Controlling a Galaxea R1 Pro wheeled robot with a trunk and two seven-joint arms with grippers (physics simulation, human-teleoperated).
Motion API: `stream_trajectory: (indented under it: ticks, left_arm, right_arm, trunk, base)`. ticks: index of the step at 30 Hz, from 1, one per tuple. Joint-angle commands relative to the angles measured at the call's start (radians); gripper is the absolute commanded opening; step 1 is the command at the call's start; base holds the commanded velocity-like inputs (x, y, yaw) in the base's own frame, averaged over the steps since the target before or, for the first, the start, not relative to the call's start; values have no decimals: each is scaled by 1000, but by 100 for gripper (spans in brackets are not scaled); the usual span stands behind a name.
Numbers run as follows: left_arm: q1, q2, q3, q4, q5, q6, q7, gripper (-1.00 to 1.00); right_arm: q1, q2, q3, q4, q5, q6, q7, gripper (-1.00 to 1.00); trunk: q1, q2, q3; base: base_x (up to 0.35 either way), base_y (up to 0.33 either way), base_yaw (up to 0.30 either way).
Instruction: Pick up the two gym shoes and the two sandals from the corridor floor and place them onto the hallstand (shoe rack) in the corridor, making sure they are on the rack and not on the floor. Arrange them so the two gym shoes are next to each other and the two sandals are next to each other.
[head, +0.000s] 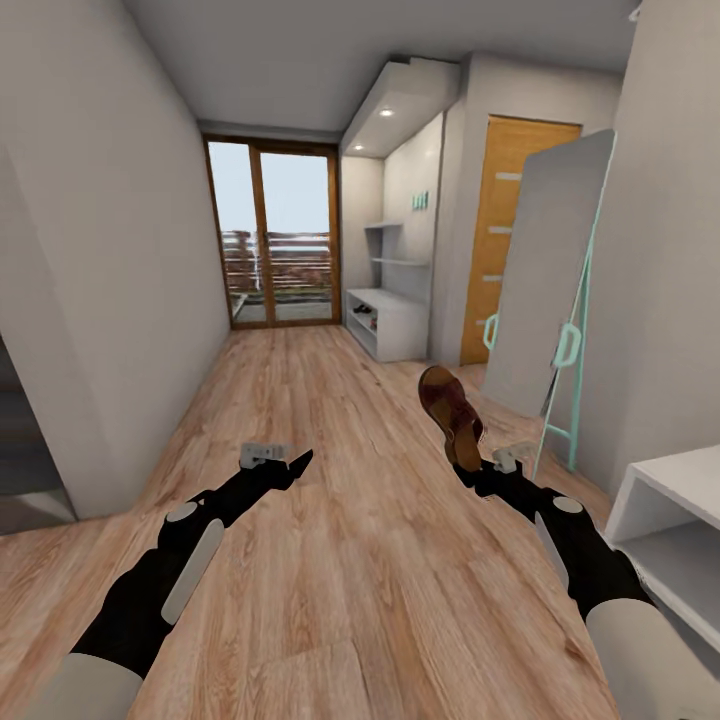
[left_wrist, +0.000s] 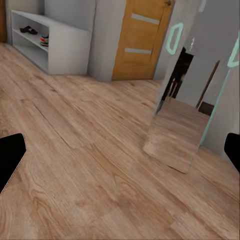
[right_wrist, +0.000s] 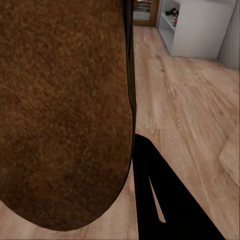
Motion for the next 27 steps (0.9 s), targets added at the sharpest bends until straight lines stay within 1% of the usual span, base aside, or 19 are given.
stream_trajectory:
  ticks: [1,12,20,27]
  left_arm:
    - [-1,0,-1,-1,11,7,0,100]
    - [-1,0,-1,-1,11,8,0,100]
    - [-1,0,-1,-1,11,7,0,100]
    - [-1,0,-1,-1,11,7,0,100]
  right_arm:
    - [0,1,-4,-2,6,6,6,-100]
    - [0,1,-4,-2,6,6,5,-100]
    - [0,1,-4,-2,6,6,5,-100]
    - [0,1,-4,0,6,6,6,-100]
  trunk:
    - [0,-1,-2]
    - [0,-1,-16]
    - [0,-1,-25]
    - [0,-1,-34]
  base:
    - [340,-196,226]
    - [341,-180,225]
    - [347,-87,225]
    - [348,-20,226]
